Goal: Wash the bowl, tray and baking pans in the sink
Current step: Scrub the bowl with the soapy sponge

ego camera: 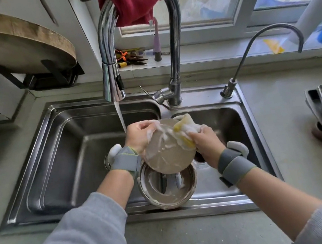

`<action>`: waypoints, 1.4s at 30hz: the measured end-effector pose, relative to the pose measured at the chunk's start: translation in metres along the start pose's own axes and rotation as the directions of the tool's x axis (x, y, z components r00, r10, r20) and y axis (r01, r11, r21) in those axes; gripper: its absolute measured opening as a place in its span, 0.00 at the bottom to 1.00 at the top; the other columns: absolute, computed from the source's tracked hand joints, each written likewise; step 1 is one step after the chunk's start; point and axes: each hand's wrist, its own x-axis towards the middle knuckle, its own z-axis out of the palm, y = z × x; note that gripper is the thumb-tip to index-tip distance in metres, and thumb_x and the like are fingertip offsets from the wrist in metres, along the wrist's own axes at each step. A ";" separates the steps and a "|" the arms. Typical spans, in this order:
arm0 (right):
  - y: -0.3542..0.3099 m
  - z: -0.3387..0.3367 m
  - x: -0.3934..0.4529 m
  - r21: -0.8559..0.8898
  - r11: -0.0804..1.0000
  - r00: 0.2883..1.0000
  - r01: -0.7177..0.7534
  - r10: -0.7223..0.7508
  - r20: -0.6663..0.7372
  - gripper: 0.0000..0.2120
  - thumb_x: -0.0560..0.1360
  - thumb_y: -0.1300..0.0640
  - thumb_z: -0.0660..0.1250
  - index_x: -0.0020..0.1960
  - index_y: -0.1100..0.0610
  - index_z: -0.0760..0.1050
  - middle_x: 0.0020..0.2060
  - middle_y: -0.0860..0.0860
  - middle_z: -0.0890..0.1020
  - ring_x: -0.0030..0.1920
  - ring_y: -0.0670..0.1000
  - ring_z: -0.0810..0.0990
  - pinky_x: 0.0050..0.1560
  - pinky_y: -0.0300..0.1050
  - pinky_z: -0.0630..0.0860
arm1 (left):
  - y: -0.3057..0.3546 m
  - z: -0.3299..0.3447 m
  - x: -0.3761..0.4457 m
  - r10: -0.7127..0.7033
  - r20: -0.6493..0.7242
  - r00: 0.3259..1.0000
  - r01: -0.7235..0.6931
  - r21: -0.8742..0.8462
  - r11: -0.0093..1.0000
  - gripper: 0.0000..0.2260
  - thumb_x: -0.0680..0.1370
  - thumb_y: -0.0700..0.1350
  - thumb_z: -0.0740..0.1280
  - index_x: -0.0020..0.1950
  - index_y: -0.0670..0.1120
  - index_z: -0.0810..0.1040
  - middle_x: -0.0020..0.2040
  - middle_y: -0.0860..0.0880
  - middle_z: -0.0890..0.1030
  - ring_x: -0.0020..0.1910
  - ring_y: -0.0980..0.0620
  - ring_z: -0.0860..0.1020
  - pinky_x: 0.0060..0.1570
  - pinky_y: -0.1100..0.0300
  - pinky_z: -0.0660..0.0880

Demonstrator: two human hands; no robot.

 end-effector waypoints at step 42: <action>0.068 0.049 -0.037 -0.761 0.075 0.751 0.644 0.122 0.648 0.15 0.79 0.57 0.58 0.66 0.56 0.69 0.61 0.54 0.70 0.62 0.55 0.71 0.60 0.44 0.65 | -0.082 -0.032 -0.033 -0.021 0.115 0.993 -0.106 0.960 0.259 0.09 0.77 0.44 0.62 0.53 0.43 0.78 0.54 0.42 0.80 0.57 0.39 0.77 0.50 0.53 0.72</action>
